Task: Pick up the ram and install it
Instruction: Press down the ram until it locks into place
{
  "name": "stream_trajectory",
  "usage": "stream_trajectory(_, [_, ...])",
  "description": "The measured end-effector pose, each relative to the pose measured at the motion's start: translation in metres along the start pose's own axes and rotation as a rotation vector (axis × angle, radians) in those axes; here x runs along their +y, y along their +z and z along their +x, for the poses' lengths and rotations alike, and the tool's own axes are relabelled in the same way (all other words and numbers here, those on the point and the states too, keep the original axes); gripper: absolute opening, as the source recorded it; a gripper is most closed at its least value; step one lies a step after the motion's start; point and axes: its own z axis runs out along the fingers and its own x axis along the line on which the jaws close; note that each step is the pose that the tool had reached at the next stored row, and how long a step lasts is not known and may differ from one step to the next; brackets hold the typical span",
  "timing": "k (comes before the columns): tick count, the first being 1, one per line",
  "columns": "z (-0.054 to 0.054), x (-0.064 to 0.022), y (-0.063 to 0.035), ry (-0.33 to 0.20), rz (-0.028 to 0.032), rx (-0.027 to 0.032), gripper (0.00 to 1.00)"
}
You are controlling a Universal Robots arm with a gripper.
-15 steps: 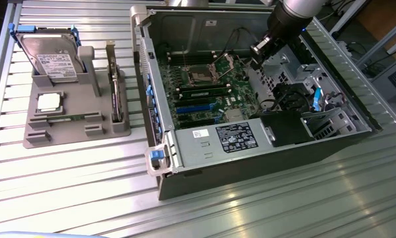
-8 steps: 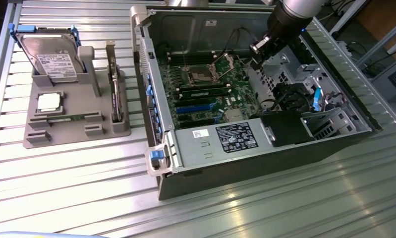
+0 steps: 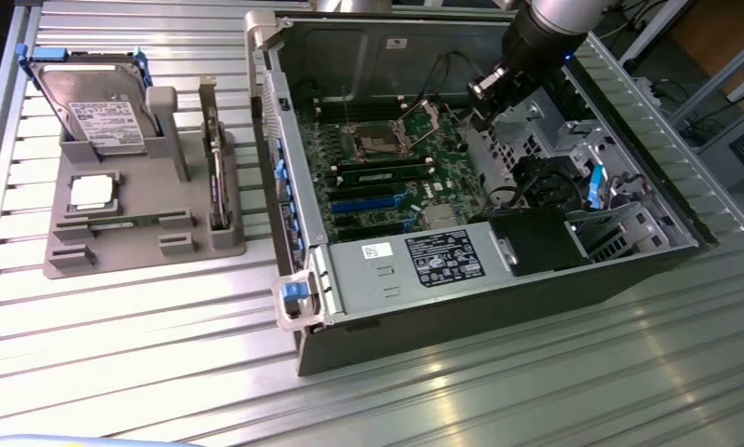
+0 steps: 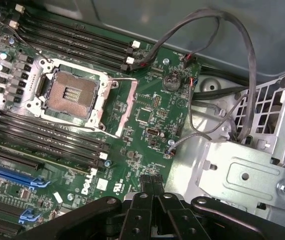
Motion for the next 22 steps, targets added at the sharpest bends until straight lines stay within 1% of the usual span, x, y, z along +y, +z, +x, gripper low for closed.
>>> stream_trajectory(13, [0.0, -0.0001, 0.0008, 0.086, 0.0016, -0.0072, 0.1])
stream_trajectory(16, [0.0, -0.0001, 0.0009, 0.114, 0.002, -0.0095, 0.1])
stream_trajectory(18, [0.0, -0.0001, 0.0011, 0.141, 0.0025, -0.0117, 0.1])
stream_trajectory(22, [0.0, -0.0001, 0.0013, 0.171, 0.0031, -0.0143, 0.1])
